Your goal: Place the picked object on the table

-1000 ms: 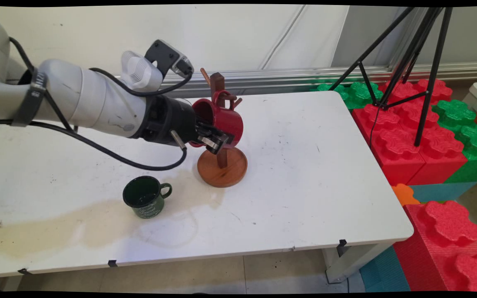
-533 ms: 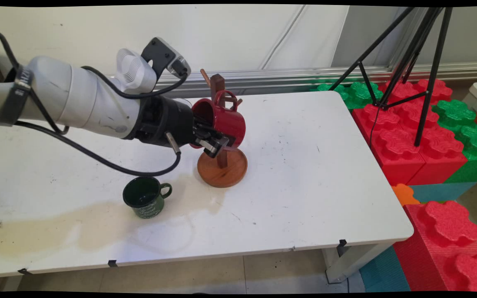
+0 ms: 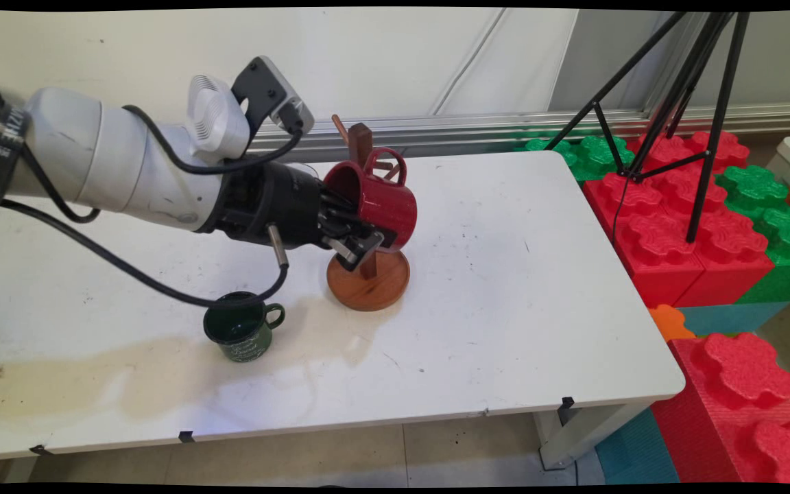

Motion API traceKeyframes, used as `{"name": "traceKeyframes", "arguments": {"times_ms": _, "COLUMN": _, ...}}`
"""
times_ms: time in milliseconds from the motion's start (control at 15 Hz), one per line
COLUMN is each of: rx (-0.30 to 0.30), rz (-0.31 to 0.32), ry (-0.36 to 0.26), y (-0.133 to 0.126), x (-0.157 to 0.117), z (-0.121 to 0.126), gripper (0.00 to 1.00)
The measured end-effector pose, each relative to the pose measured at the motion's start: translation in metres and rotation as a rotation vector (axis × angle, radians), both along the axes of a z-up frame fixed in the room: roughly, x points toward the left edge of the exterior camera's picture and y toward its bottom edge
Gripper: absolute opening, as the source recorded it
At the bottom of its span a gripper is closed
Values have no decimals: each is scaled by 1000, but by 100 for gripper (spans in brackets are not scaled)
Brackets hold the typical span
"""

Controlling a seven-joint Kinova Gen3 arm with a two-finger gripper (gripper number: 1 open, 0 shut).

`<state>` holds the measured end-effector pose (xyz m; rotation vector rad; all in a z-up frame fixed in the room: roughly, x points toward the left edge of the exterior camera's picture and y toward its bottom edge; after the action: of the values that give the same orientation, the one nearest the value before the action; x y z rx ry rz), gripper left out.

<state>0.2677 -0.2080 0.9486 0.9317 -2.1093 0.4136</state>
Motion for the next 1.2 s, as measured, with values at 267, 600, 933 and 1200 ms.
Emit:
{"name": "traceKeyframes", "arguments": {"times_ms": 267, "rx": -9, "rz": -86, "ry": -32, "y": 8, "x": -1, "z": 1, "gripper": 0}}
{"name": "traceKeyframes", "arguments": {"times_ms": 600, "rx": 22, "rz": -138, "ry": -80, "y": 20, "x": -2, "z": 2, "gripper": 0}}
{"name": "traceKeyframes", "arguments": {"times_ms": 933, "rx": 91, "rz": -155, "ry": -143, "y": 35, "x": 0, "z": 0, "gripper": 0}}
{"name": "traceKeyframes", "arguments": {"times_ms": 1200, "rx": 140, "rz": -162, "ry": -193, "y": 43, "x": 5, "z": -2, "gripper": 0}}
